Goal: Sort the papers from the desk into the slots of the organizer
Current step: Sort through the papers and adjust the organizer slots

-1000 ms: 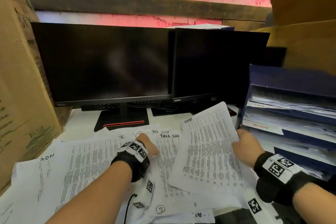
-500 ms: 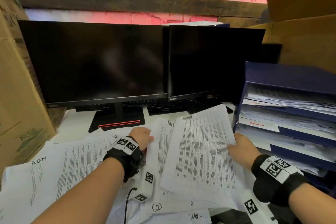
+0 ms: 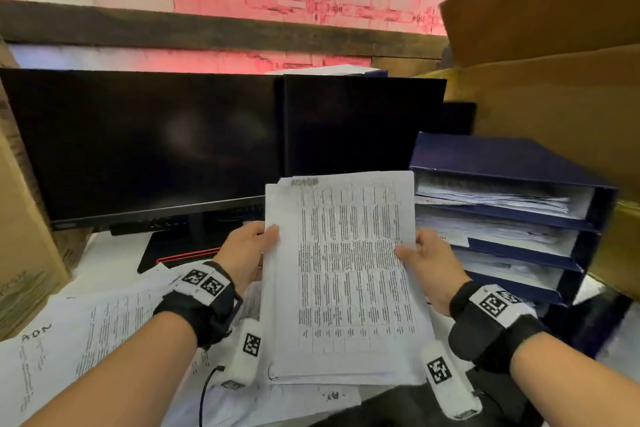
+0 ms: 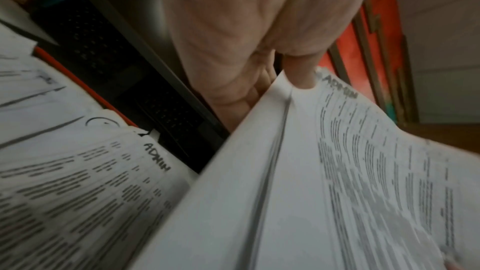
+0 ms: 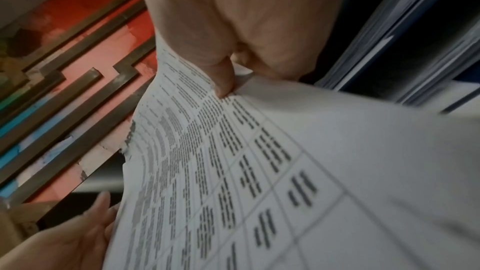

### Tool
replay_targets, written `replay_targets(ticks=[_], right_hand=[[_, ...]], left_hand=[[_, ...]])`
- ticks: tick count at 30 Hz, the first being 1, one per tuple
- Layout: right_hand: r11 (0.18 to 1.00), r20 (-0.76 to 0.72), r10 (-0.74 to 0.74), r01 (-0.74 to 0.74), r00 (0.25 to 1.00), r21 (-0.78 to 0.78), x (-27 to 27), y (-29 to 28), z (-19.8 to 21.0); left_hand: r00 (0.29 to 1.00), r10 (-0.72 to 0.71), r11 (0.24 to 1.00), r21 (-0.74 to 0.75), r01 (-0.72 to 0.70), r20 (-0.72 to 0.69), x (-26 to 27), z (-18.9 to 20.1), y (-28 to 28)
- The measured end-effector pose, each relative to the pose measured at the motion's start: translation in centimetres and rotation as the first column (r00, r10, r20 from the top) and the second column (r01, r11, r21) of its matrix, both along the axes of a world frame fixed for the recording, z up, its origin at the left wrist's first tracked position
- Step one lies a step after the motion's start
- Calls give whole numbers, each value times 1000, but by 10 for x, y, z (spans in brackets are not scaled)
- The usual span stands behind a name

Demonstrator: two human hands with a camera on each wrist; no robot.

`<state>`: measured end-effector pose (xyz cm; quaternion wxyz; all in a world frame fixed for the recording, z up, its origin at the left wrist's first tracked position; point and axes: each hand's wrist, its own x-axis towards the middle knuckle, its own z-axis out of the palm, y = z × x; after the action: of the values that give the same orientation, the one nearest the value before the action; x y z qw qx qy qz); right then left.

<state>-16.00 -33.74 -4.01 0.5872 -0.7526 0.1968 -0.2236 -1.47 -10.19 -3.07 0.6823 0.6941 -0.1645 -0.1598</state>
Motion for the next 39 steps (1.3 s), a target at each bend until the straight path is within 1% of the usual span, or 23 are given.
replay_targets(ticks=[2,4,6,8,10,13,15,17,19,22,24,28,30,32,35,37,39], right_hand=[[999,36,-52,52,998,-4,-10,-4,5],[998,52,-64,63,997,12,-20,-10,7],[997,60,-31,27,998,67,-34,-18,9],[991,62,35,-43,997,128,-44,-25,8],[984,65,62,-72,996,164,-57,-32,8],[977,76,-27,10,997,211,-74,-42,8],[973,100,-112,88,989,215,-84,-50,8],[966,106,-141,113,984,233,-92,-55,7],[956,105,-92,59,990,287,-102,-61,8],[918,98,107,-136,989,373,-116,-67,9],[891,86,185,-204,979,405,-123,-70,9],[855,125,220,-253,967,453,-131,-81,13],[838,162,209,-262,964,479,-134,-82,18],[845,186,170,-240,968,479,-139,-84,24],[893,153,58,-120,986,434,-151,-95,29],[915,110,-16,-30,994,403,-160,-106,30],[923,83,-58,22,995,385,-165,-114,32]], left_hand=[[996,-86,996,35,85,12,-11,4,-8],[989,-107,992,76,99,104,-19,6,-17],[986,-72,996,65,63,149,-27,7,-28],[989,-55,998,36,51,137,-31,8,-34],[989,-71,997,16,69,128,-36,7,-43],[980,-131,991,39,126,150,-45,4,-61],[970,-187,979,116,170,155,-55,3,-74],[959,-228,961,195,195,170,-61,-1,-84],[953,-242,958,199,205,183,-65,-5,-93],[960,-224,969,144,202,165,-69,-5,-102],[961,-234,967,132,216,147,-71,-5,-107],[966,-212,969,159,188,149,-67,-9,-117],[971,-192,970,177,166,143,-66,-13,-121],[973,-184,970,185,157,138,-66,-15,-124],[976,-167,978,149,147,136,-62,-18,-124],[976,-185,977,128,171,111,-59,-19,-120],[973,-226,971,93,221,52,-59,-17,-117]])
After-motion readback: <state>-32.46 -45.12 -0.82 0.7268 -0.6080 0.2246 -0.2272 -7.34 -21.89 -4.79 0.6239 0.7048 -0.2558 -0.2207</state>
